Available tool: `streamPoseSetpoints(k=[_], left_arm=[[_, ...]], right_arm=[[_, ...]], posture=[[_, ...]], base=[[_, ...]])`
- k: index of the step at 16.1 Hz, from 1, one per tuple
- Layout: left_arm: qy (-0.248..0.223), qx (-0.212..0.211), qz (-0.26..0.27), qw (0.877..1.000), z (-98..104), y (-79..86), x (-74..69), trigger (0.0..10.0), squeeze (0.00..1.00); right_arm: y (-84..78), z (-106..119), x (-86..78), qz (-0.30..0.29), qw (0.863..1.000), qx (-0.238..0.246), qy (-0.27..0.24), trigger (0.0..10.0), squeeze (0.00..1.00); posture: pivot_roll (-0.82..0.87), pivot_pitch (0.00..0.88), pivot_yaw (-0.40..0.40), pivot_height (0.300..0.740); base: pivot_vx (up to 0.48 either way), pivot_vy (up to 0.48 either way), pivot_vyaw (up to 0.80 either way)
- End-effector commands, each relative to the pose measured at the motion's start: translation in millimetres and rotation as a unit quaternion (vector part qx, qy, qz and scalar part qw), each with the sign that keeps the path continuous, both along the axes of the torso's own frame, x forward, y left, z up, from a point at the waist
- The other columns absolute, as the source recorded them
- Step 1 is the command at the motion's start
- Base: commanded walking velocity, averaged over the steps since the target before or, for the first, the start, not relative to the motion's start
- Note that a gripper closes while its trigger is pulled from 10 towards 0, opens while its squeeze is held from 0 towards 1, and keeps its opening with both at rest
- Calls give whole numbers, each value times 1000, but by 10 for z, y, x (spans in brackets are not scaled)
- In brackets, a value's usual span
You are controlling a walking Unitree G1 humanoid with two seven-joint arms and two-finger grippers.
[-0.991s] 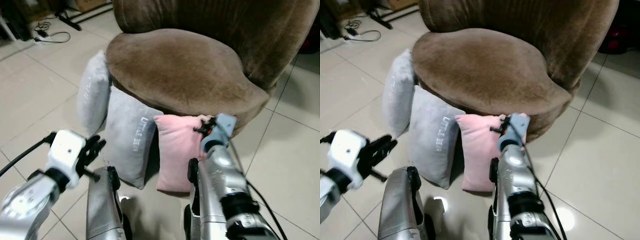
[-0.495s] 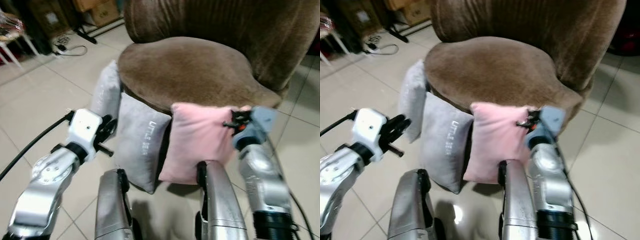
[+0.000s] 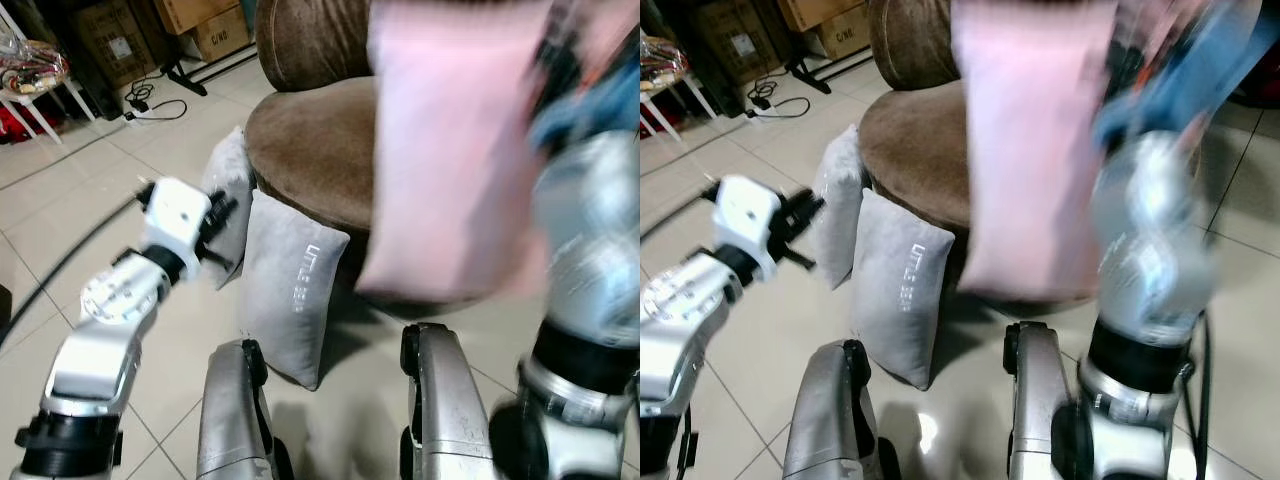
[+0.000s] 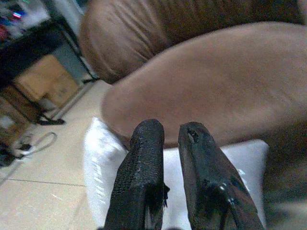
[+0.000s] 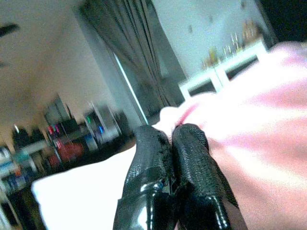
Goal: Move the pillow to the sofa from floor
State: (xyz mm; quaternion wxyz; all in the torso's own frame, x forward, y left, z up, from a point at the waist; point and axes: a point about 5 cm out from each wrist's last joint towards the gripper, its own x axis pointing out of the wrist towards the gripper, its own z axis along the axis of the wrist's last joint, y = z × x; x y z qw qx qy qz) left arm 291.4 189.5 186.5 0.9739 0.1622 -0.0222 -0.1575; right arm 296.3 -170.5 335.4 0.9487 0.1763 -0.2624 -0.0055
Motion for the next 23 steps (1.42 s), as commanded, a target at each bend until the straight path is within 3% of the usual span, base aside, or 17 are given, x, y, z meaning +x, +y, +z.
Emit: streamPoseSetpoints(k=[1, 2, 3, 5, 8, 11, 15, 19, 23], left_arm=[[-20, 2, 16, 1000, 88, 35, -4, 10000, 0], [-40, -6, 19, 999, 191, 9, 4, 10000, 0], [-49, -12, 24, 998, 243, -4, 16, 10000, 0], [-61, -15, 18, 998, 304, -73, 36, 10000, 0], [-30, -16, 34, 999, 108, -92, -17, 10000, 0], [-5, 34, 26, 999, -172, -142, -114, 10000, 0], [-19, 38, 16, 999, -176, -243, -115, 10000, 0], [-34, 28, 59, 997, -129, -158, 2, 10000, 0], [-26, 12, 48, 998, -159, -203, -39, 10000, 0]], right_arm=[[11, -15, -29, 14, 1000, 20, 7, 10000, 0], [83, -10, -48, 43, 998, 44, 13, 10000, 0], [116, -14, -35, 41, 998, 36, 21, 10000, 0], [174, -166, 43, 50, 996, 70, 38, 10000, 0], [198, -490, 88, 41, 992, 71, 92, 10000, 0], [114, -705, -1, 10, 990, 58, 128, 10000, 0], [61, -747, -82, -4, 990, 42, 133, 10000, 0], [-2, -862, -181, -26, 989, 21, 146, 10000, 0], [-45, -950, -215, -41, 986, 8, 160, 10000, 0]], posture=[[-176, 0, 112, 435], [-174, 0, 103, 435], [-172, 0, 97, 435], [-162, 0, 93, 454], [-171, 0, 106, 479], [-196, 0, 119, 509], [-200, 0, 120, 549], [-200, 0, 122, 589], [-199, 0, 125, 629]], base=[[0, 0, 0], [0, 0, 0], [0, 0, 0], [0, 0, 0], [0, 0, 0], [0, 0, 0], [0, 0, 0], [0, 0, 0], [0, 0, 0]])
